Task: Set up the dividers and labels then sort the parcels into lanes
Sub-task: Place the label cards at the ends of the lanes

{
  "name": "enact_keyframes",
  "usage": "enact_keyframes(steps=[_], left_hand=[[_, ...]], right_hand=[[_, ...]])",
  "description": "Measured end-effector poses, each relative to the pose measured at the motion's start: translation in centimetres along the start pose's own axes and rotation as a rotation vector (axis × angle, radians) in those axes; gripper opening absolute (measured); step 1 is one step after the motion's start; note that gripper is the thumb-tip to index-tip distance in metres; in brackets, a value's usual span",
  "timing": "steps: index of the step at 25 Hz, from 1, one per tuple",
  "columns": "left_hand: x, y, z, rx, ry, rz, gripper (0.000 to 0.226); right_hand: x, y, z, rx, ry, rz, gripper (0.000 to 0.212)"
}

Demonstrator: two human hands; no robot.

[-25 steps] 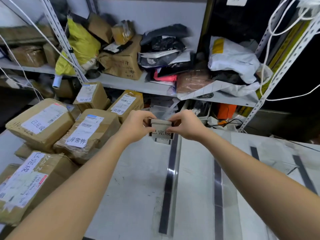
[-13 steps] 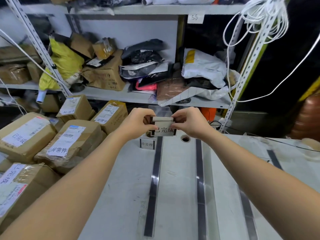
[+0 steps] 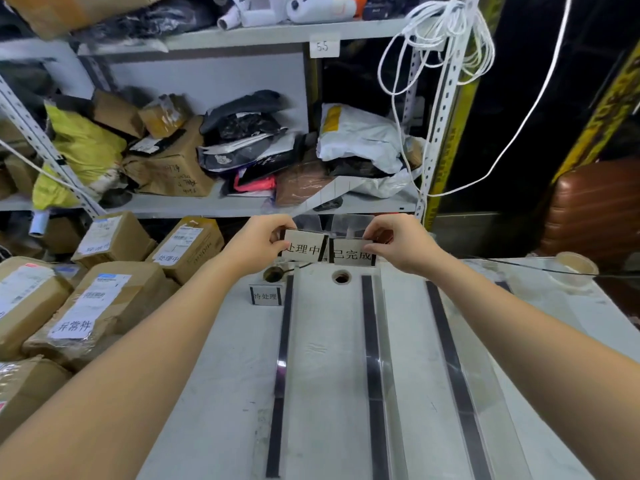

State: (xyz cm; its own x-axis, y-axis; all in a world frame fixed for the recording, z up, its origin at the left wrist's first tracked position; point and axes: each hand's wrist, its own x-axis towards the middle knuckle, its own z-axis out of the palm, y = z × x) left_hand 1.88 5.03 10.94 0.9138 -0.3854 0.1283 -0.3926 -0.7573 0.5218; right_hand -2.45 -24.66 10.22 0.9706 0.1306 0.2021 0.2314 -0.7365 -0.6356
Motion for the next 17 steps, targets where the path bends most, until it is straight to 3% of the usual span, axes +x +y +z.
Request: enact_keyframes(steps=[5,12,17], left_hand=[[0.9,2.7,3.5,0.055,0.032,-0.017,0.026],[2.4,3.6,9.1,0.188,-0.080,-0.025,0.009],[4.0,2.6,12.6,0.183,-0.113,-0.055,0.016]], right_hand=[[-2.3,4.0,-2.7,-0.014,0.051,0.053,0.012],[-5.1,9.0,-3.8,-0.005,0.073,0.150,0.014],[-5.8,11.7,-4.1,-0.008,0.080,0.212,0.015]])
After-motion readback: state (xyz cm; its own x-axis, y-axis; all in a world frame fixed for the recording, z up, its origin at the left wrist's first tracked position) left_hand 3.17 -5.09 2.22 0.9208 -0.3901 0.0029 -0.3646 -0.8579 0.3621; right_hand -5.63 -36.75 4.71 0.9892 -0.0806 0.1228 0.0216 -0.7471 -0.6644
